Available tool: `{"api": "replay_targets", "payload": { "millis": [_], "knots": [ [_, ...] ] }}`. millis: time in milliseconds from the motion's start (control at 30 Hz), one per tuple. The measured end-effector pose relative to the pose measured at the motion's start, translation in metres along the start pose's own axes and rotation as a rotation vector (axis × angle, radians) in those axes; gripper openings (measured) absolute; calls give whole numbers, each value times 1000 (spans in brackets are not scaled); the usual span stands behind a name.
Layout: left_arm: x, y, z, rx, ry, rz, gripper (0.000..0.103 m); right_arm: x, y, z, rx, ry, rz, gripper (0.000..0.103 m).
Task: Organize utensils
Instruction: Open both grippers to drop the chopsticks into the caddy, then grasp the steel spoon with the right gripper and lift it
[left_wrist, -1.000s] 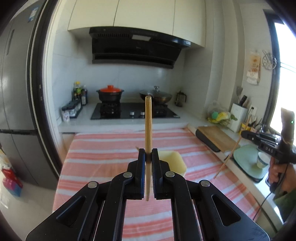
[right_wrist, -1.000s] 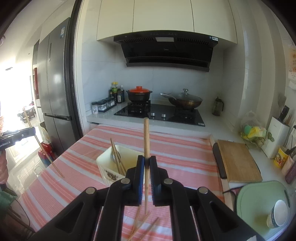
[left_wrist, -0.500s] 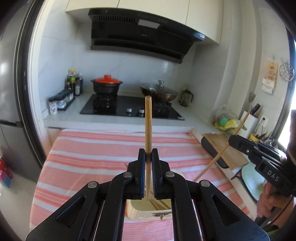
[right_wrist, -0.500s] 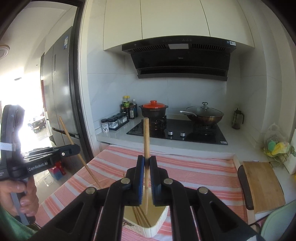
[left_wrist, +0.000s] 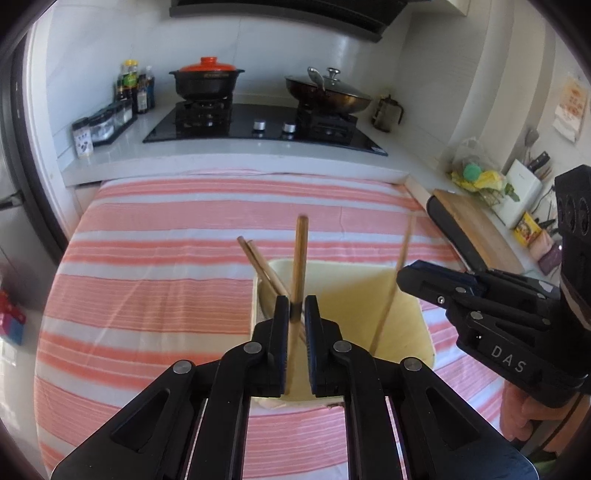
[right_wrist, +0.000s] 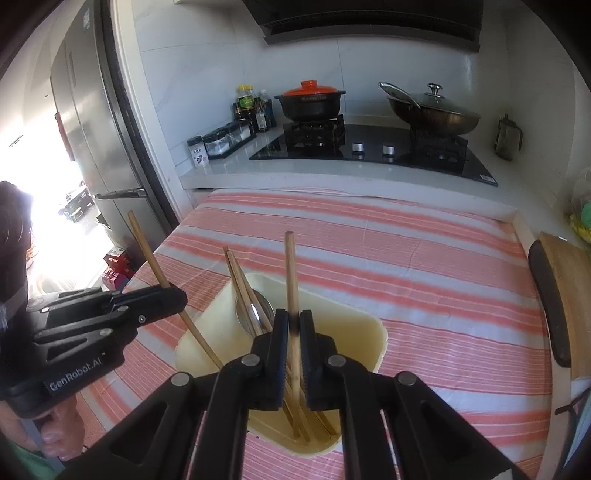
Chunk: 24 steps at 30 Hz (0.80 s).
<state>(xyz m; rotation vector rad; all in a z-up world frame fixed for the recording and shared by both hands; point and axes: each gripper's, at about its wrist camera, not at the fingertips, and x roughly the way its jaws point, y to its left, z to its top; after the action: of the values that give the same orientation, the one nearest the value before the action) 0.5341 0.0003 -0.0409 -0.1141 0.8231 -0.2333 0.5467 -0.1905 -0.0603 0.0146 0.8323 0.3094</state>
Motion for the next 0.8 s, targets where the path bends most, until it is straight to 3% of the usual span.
{"api": "replay_targets", "payload": {
  "millis": [33, 67, 100, 167, 233, 333, 467, 633, 700, 800],
  "knots": [
    [-4, 1, -2, 4, -6, -3, 25, -5, -1, -1, 15, -12, 6, 25],
    [-10, 0, -4, 14, -15, -5, 36, -14, -3, -1, 30, -35, 18, 39],
    [-18, -2, -9, 29, -26, -5, 40, -24, -4, -1, 38, -60, 25, 42],
    [-34, -4, -23, 70, -39, 1, 54, -49, -4, -10, 18, -90, 21, 42],
    [-47, -7, -45, 115, -36, 2, 60, -73, -4, -27, -26, -97, 7, 42],
    [-62, -19, -95, 209, 6, -39, 73, -109, -11, -76, -82, -98, -42, 48],
    [-72, -56, -178, 404, 80, -156, 79, -142, -37, -165, -72, -74, -150, 51],
    [-71, -127, -263, 697, 142, -302, 82, -162, -66, -279, 97, 13, -262, 51],
    [-65, -149, -283, 797, 136, -292, 82, -168, -67, -311, 143, 46, -256, 51],
    [-53, -160, -288, 787, 171, -316, 82, -180, -58, -341, 216, 57, -195, 51]
  ]
}}
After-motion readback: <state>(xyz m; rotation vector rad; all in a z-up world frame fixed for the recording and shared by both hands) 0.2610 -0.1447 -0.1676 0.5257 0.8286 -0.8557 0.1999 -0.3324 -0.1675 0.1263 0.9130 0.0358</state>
